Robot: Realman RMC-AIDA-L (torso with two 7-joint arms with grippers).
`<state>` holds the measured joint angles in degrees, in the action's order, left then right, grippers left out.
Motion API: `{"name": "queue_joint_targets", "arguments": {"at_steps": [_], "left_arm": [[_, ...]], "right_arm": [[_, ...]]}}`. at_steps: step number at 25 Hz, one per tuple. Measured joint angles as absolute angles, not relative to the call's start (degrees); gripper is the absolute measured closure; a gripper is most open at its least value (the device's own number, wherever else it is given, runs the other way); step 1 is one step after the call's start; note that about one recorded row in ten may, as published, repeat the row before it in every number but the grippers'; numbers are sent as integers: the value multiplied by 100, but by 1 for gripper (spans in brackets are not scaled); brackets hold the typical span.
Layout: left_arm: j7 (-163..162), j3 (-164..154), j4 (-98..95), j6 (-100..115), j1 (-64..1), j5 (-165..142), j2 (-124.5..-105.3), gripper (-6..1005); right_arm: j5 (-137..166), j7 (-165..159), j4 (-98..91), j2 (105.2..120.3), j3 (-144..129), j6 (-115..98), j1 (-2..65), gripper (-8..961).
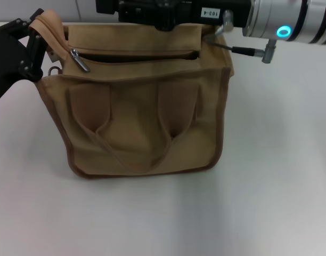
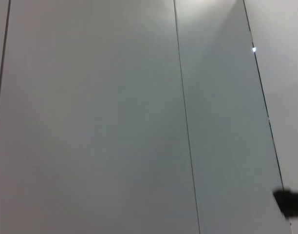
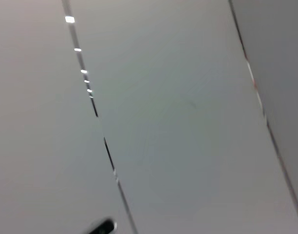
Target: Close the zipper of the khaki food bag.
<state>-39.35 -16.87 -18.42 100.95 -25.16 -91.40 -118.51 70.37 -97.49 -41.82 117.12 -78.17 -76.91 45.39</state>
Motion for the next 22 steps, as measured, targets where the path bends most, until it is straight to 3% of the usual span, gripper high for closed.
{"name": "queue_joint_targets", "arguments": {"at_steps": [5, 15, 20, 22], "left_arm": [[-3912, -1687, -1848, 10151, -2522, -9140, -11856, 939], [-3903, -1687, -1838, 10161, -2543, -9140, -11857, 937], [-3902, -1687, -1836, 10154, -2549, -9140, -11856, 935], [-3902, -1688, -1837, 10152, -2549, -9140, -11856, 935]], "right_arm": [[8041, -11662, -4072, 11621, -7663, -7689, 4993, 397], [8432, -12295, -3302, 11680, -7636, -7683, 5757, 400], [8736, -12372, -3233, 11714, -7595, -7568, 5852, 440], [8836, -12412, -3232, 11734, -7594, -7521, 5863, 518]]}}
